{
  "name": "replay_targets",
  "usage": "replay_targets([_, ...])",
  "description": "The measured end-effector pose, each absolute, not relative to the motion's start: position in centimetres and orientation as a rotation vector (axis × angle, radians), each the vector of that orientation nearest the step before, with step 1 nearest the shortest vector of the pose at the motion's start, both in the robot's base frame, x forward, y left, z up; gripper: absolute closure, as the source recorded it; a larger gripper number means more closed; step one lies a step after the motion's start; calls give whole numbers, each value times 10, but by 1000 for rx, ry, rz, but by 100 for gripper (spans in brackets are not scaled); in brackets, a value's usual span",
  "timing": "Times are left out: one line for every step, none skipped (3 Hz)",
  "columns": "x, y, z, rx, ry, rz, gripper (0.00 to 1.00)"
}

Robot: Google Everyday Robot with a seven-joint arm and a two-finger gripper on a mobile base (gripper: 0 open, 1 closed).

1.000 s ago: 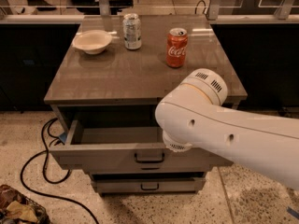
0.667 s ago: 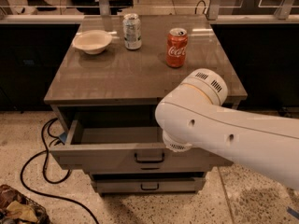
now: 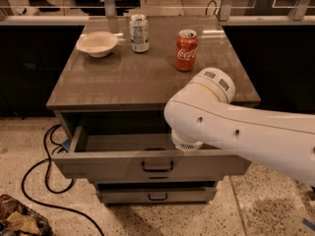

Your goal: Open top drawer

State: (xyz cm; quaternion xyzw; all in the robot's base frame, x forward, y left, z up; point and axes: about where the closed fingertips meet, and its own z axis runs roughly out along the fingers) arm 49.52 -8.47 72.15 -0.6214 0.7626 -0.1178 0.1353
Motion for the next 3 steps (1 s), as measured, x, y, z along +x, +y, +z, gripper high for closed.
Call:
replay_targets([512,-96,714,-1804,2210,-344,100])
replay_targets([525,-108,708,-1804,2209,-328,100])
replay_targets([540,-117,697,-1813,2206,-295,100])
